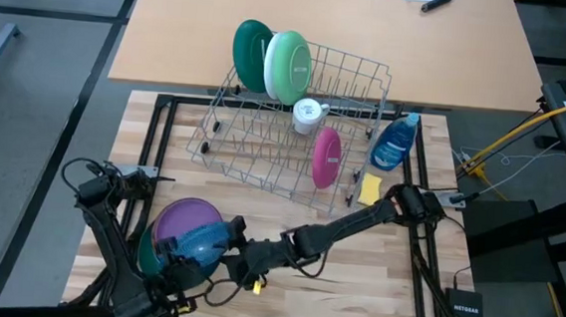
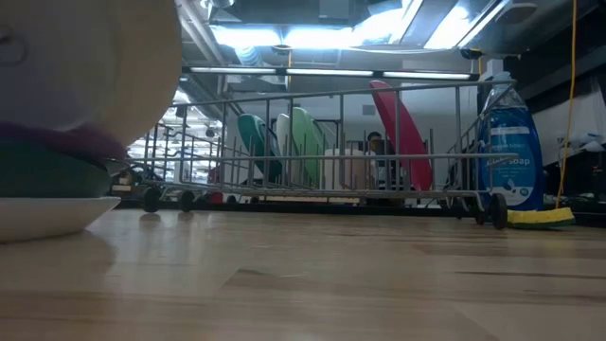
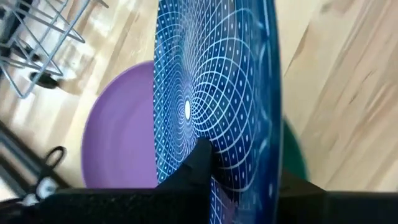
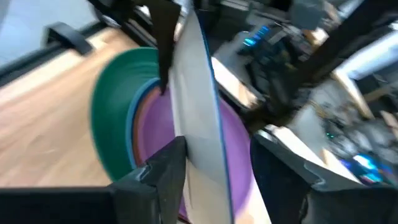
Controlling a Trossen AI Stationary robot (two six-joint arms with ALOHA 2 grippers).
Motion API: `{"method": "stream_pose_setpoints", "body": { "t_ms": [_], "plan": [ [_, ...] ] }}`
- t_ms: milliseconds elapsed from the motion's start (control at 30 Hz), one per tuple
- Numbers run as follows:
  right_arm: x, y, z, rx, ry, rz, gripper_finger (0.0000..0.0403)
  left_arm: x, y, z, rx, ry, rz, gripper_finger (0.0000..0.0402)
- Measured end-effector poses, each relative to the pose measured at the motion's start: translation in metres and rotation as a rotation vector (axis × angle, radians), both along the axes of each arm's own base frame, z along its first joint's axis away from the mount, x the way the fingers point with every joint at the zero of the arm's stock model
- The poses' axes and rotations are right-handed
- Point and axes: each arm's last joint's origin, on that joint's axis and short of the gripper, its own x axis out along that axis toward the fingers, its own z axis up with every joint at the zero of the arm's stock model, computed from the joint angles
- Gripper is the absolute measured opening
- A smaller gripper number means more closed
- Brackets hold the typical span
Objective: Sort dishes
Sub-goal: Put the blue patterned plate in the dish rack
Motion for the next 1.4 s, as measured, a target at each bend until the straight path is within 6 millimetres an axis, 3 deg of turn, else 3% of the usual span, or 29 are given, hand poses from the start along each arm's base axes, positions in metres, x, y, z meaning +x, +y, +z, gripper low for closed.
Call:
{"method": "stream_pose_setpoints", "body": {
  "t_ms": [233,467,833,1067,1233,1400],
  "plan": [
    [-0.013,0.019,0.030,-0.152,-0.012,-0.102,0.0182,-0.006,0.006,0.026,-0.103,-0.186,0.089,0.0028],
    [-0.028,0.039,0.051,-0.255,-0.015,-0.131,0.0182,-0.011,0.015,0.042,-0.145,-0.226,0.092,0.0028],
    [-0.053,0.040,0.069,-0.362,0.096,-0.244,0.0182,-0.017,0.025,0.059,-0.200,-0.311,0.158,0.0028],
    [-0.096,0.025,0.088,-0.247,0.233,-0.349,0.0182,-0.029,0.050,0.094,-0.248,-0.525,0.197,0.0028],
    [-0.132,0.007,0.103,-0.181,0.313,-0.488,0.0182,-0.037,0.079,0.123,-0.243,-0.678,0.202,0.0028],
    [-0.165,-0.002,0.116,-0.176,0.217,-0.670,0.0182,-0.036,0.115,0.145,-0.178,-0.758,0.222,0.0027]
  ]
}}
